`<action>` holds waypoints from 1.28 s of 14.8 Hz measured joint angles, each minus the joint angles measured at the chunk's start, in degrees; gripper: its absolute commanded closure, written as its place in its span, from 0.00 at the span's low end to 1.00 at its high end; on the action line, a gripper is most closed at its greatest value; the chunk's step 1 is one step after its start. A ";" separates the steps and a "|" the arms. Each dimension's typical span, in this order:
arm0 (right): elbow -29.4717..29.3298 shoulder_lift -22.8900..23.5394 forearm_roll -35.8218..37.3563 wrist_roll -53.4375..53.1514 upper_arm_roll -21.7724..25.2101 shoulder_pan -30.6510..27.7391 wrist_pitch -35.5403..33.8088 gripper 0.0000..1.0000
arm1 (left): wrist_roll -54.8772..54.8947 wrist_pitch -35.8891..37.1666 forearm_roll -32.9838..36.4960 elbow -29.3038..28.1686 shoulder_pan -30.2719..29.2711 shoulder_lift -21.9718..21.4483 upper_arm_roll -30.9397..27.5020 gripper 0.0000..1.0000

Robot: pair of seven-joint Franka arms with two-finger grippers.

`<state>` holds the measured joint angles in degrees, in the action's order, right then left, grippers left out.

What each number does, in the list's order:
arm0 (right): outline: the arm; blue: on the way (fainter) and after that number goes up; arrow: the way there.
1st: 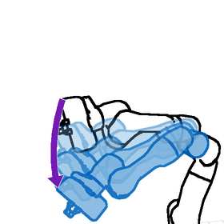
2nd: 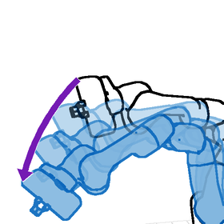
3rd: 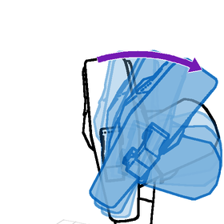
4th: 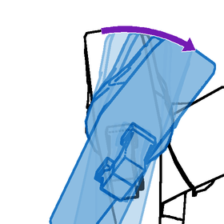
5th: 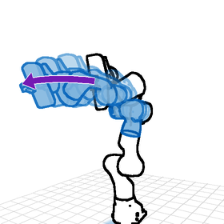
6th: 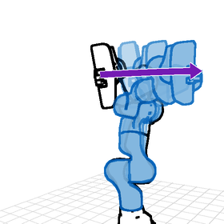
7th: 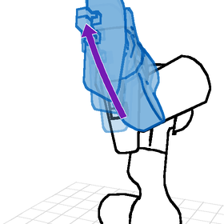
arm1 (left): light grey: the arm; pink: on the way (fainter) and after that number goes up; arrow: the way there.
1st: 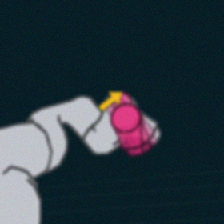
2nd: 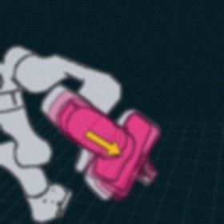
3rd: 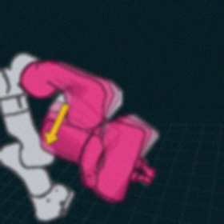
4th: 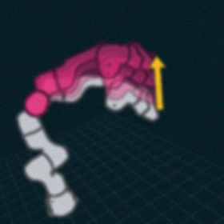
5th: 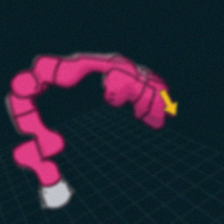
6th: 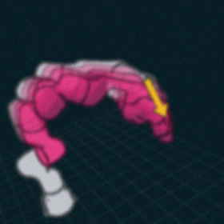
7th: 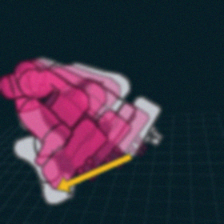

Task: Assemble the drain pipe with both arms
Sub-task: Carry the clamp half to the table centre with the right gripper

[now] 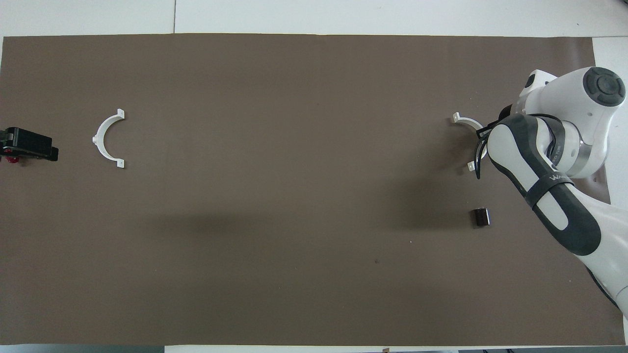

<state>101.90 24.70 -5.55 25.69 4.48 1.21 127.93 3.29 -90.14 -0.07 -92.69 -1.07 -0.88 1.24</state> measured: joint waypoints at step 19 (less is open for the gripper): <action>-15.14 10.33 2.25 -45.73 0.02 30.56 -2.58 0.88 | 0.00 0.00 0.00 0.00 0.00 0.00 -0.01 0.00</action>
<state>86.76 35.03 -3.29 -20.04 4.50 31.77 125.35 3.29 -90.14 -0.07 -92.69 -1.07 -0.88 1.23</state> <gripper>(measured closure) 0.793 0.000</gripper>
